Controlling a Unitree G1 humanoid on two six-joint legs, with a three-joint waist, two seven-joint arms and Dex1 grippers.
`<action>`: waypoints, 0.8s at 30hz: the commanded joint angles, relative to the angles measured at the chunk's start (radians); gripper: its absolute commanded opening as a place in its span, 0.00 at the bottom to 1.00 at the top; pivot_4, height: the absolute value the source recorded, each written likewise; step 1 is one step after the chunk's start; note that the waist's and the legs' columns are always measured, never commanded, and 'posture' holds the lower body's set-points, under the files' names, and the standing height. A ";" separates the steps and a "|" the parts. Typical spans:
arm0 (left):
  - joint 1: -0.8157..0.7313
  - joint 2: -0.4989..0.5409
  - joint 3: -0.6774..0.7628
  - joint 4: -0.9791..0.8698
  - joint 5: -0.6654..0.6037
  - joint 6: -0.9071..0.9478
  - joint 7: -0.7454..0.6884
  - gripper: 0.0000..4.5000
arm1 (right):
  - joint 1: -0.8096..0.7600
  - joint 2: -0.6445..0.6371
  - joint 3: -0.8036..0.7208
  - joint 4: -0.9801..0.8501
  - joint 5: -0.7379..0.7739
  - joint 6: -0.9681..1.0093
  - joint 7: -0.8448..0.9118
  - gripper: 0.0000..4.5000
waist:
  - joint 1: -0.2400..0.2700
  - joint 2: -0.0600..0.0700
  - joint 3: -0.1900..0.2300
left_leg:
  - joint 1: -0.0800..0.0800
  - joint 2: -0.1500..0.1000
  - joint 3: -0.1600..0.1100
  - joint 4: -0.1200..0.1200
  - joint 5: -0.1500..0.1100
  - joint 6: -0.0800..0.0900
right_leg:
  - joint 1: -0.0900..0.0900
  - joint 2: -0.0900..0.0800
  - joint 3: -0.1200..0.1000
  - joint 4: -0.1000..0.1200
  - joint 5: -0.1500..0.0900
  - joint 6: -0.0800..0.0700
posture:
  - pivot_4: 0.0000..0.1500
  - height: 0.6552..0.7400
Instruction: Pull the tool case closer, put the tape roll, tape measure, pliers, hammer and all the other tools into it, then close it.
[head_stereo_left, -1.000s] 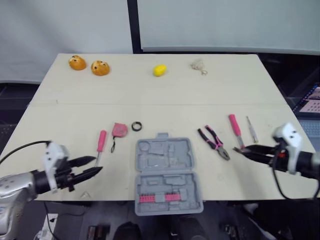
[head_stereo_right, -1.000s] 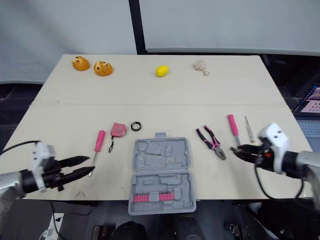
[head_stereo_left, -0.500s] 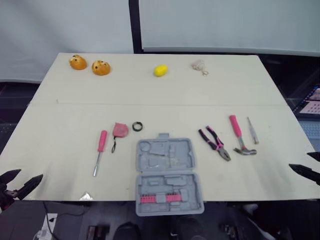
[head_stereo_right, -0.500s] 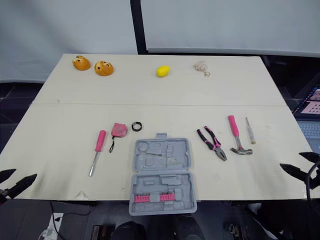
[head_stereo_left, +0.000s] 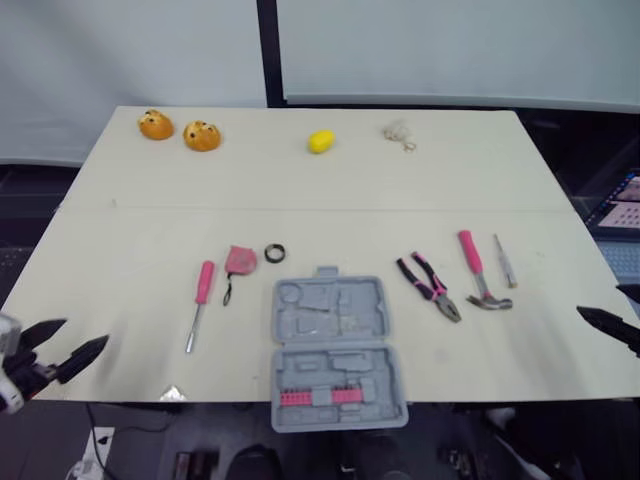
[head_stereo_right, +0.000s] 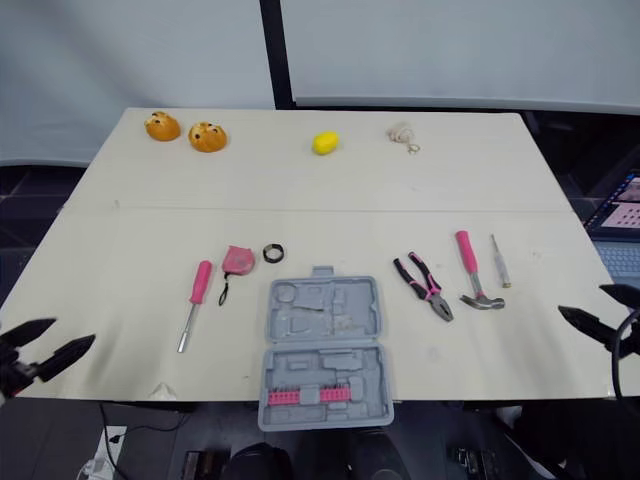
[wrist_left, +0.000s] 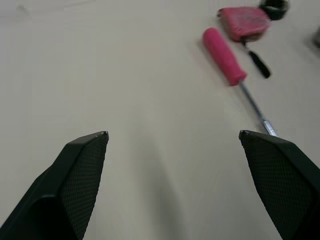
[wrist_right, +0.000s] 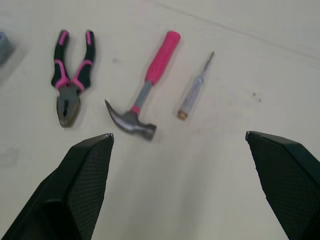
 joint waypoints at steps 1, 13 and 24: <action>-0.072 0.054 -0.054 -0.064 -0.010 0.019 -0.004 1.00 | -0.036 0.022 0.014 -0.121 0.077 0.062 -0.039 0.99 | 0.001 0.000 0.000 | 0.001 0.000 -0.001 0.000 0.000 0.000 | 0.001 0.000 0.000 0.000 0.000 0.000 | 1.00 1.00; -0.642 0.190 -0.559 0.243 0.163 -0.143 -0.301 1.00 | -0.170 0.152 0.216 -0.534 0.289 0.233 -0.205 0.99 | 0.005 0.002 0.001 | -0.001 0.000 0.000 0.001 0.000 -0.001 | 0.000 0.000 -0.001 -0.001 0.001 0.000 | 1.00 1.00; -1.232 -0.005 -0.924 0.910 0.521 -0.567 -0.406 0.61 | -0.196 0.182 0.367 -0.596 0.279 0.217 -0.261 1.00 | 0.002 0.002 0.001 | -0.012 -0.001 0.005 0.012 0.000 -0.001 | -0.014 0.002 0.001 0.007 0.001 0.000 | 1.00 1.00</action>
